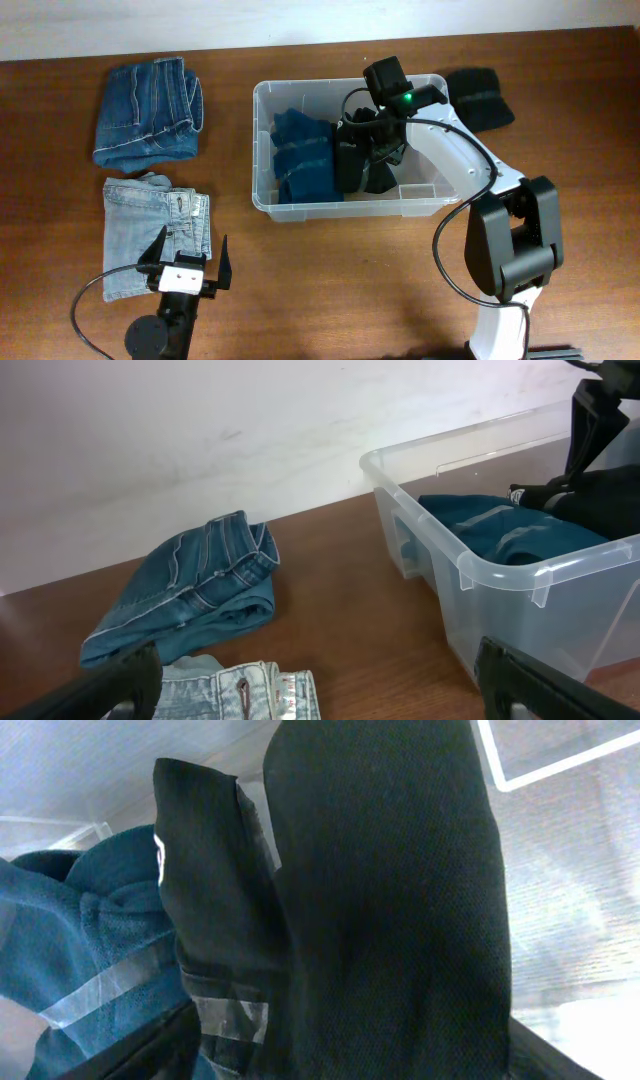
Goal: Pack container
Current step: 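Lower the black bundle beside the teal one and release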
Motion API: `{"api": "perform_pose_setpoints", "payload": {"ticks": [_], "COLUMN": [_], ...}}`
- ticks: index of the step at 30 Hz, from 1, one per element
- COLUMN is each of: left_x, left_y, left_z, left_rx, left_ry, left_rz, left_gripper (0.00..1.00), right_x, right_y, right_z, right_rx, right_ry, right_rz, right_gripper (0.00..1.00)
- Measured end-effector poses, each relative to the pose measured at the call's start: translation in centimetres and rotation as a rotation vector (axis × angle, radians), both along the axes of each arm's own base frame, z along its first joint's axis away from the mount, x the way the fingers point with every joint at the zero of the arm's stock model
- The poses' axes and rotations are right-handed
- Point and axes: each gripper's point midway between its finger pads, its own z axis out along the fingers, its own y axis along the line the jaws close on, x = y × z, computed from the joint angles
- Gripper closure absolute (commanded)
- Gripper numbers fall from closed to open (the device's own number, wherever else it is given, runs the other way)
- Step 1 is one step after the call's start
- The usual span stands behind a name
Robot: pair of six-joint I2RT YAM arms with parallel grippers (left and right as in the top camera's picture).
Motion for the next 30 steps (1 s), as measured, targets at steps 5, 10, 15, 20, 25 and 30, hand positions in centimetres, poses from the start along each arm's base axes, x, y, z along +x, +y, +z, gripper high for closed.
{"api": "perform_pose_setpoints", "payload": {"ticks": [5, 10, 15, 20, 25, 30], "left_x": [0.0, 0.0, 0.0, 0.0, 0.0, 0.0], "left_y": [0.0, 0.0, 0.0, 0.0, 0.0, 0.0], "left_z": [0.0, 0.0, 0.0, 0.0, 0.0, 0.0], "left_rx": [0.000, 0.000, 0.000, 0.000, 0.000, 0.000], "left_ry": [0.000, 0.000, 0.000, 0.000, 0.000, 0.000], "left_rz": [0.000, 0.000, 0.000, 0.000, 0.000, 0.000], "left_gripper": [0.01, 0.01, 0.01, 0.01, 0.01, 0.01], "right_x": [0.0, -0.5, 0.1, 0.3, 0.3, 0.3], "right_y": [-0.3, -2.0, -4.0, -5.6, -6.8, -7.3], "right_z": [-0.1, 0.5, 2.5, 3.1, 2.9, 0.6], "right_rx": [-0.035, -0.153, -0.291, -0.384, -0.415, -0.434], "right_ry": [-0.012, -0.006, -0.032, -0.039, -0.022, 0.031], "right_rz": [0.055, 0.130, 0.171, 0.188, 0.174, 0.181], "right_gripper": [0.16, 0.16, 0.37, 0.73, 0.97, 0.96]}}
